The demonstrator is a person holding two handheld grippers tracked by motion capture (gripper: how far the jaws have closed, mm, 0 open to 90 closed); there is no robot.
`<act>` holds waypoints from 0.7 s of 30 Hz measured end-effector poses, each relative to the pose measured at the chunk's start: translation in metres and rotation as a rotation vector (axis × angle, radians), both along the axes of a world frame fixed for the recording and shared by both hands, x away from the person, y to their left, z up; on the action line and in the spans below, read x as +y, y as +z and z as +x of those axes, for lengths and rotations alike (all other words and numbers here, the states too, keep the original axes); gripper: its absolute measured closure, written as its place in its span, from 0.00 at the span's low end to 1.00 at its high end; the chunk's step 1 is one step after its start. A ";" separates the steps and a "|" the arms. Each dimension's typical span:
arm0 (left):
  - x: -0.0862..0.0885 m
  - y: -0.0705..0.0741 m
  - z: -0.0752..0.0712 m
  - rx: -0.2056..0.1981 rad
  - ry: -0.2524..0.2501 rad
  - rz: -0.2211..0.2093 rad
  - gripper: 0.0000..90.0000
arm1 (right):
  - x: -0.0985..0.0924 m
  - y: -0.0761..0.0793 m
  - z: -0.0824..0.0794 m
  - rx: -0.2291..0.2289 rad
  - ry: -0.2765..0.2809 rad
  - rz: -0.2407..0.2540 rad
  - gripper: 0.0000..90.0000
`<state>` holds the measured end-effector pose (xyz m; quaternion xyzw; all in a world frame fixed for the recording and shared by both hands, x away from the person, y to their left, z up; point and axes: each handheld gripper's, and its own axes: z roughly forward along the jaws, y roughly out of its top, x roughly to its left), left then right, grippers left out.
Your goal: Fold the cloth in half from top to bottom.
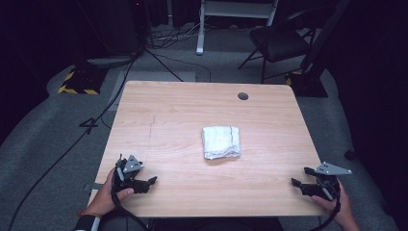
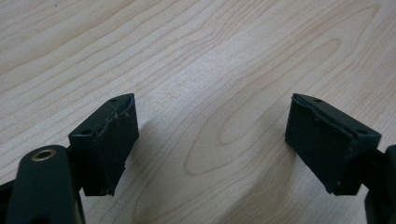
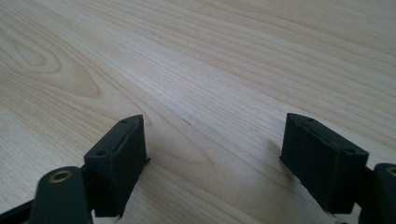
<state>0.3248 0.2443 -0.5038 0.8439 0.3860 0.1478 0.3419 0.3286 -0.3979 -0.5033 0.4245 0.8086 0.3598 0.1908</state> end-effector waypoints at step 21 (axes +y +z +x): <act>-0.001 0.000 0.000 0.002 0.009 -0.001 0.19 | 0.000 0.000 0.001 0.001 -0.008 0.000 0.25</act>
